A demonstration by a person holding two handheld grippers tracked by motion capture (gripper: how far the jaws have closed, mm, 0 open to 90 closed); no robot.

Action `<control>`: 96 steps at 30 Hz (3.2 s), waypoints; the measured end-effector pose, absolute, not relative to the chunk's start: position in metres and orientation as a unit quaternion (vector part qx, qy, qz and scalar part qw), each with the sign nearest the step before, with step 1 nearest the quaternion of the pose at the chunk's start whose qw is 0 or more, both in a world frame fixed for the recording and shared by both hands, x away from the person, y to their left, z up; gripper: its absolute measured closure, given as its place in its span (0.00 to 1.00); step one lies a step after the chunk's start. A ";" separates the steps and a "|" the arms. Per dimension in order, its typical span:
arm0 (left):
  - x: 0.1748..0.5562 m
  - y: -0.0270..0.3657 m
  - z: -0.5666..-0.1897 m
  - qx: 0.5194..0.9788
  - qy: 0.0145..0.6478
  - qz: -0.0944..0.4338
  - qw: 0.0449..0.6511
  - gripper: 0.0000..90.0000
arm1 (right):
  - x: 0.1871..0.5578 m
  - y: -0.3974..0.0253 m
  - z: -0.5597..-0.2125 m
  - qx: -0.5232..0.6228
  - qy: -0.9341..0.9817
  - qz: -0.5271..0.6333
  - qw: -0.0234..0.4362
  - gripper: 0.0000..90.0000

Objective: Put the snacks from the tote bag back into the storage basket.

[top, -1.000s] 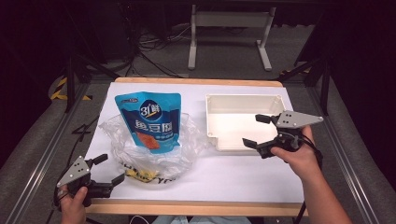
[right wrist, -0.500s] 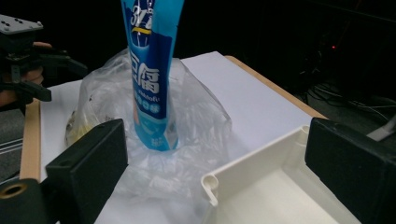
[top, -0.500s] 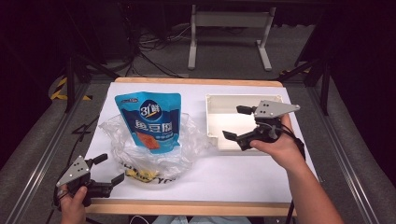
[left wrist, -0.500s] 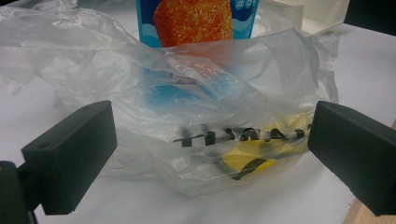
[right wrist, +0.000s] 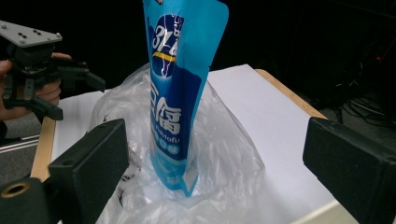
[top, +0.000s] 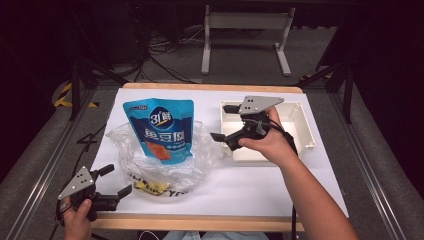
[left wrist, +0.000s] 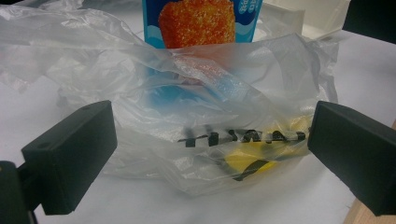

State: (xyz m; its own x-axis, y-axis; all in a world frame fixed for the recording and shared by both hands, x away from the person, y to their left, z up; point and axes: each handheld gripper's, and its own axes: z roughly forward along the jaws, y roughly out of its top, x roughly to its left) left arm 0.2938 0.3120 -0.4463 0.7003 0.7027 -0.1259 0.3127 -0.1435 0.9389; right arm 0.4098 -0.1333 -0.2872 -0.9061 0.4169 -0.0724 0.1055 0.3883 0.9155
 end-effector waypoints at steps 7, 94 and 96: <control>0.294 0.313 -0.446 0.732 0.346 0.175 0.560 0.02 | 0.416 -0.111 -0.288 0.136 0.819 0.536 0.151 0.06; 0.295 0.315 -0.446 0.727 0.342 0.169 0.571 0.02 | 0.454 -0.006 -0.386 0.091 0.862 0.488 0.098 0.60; 0.295 0.315 -0.446 0.727 0.342 0.169 0.571 0.02 | 0.454 -0.005 -0.386 0.096 0.863 0.487 0.098 0.60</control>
